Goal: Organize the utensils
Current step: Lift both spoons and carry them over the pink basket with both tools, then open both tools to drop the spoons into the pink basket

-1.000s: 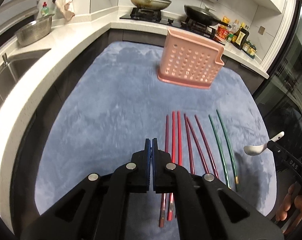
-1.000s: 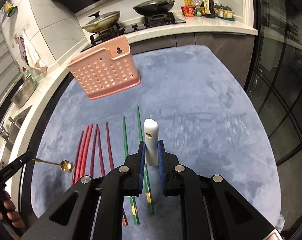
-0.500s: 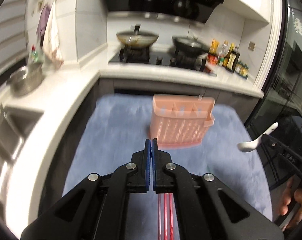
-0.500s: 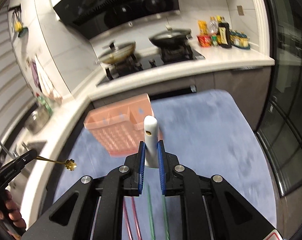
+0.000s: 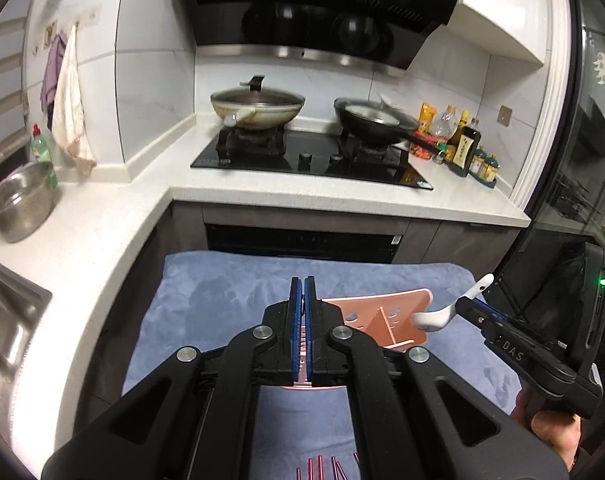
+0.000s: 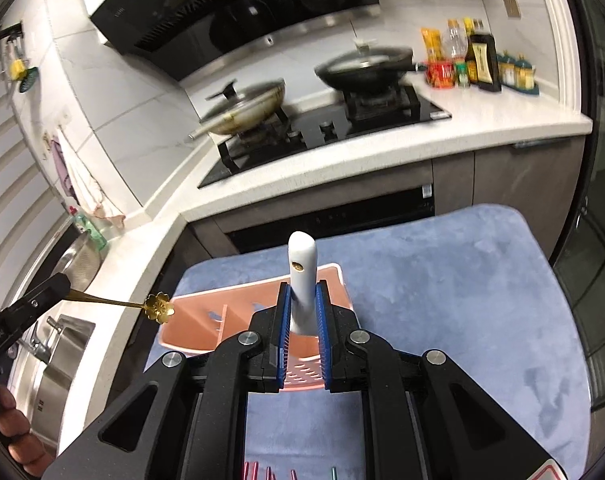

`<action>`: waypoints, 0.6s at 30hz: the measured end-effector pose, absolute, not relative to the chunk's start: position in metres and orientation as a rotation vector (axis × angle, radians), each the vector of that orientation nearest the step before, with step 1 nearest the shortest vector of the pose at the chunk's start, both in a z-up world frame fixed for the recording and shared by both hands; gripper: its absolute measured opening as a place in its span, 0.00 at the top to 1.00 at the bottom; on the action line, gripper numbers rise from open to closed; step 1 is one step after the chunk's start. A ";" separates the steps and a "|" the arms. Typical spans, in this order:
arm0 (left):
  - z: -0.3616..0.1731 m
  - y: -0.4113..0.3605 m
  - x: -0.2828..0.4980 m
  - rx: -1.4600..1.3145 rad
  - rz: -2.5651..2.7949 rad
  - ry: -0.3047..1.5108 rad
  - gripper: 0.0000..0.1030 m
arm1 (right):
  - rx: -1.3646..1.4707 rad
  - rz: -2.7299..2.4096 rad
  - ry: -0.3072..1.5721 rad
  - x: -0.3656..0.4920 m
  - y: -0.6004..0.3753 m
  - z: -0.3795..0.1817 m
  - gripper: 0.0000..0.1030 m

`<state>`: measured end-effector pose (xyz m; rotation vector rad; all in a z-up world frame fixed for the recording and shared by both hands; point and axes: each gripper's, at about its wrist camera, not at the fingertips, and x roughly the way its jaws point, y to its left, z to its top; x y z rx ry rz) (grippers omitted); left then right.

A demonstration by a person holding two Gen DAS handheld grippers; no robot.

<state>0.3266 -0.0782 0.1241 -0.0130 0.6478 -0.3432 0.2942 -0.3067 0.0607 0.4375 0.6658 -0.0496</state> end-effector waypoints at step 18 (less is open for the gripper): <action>0.095 -0.066 0.338 -0.021 -0.276 0.693 0.68 | 0.391 -0.071 0.696 0.295 -0.298 0.042 0.82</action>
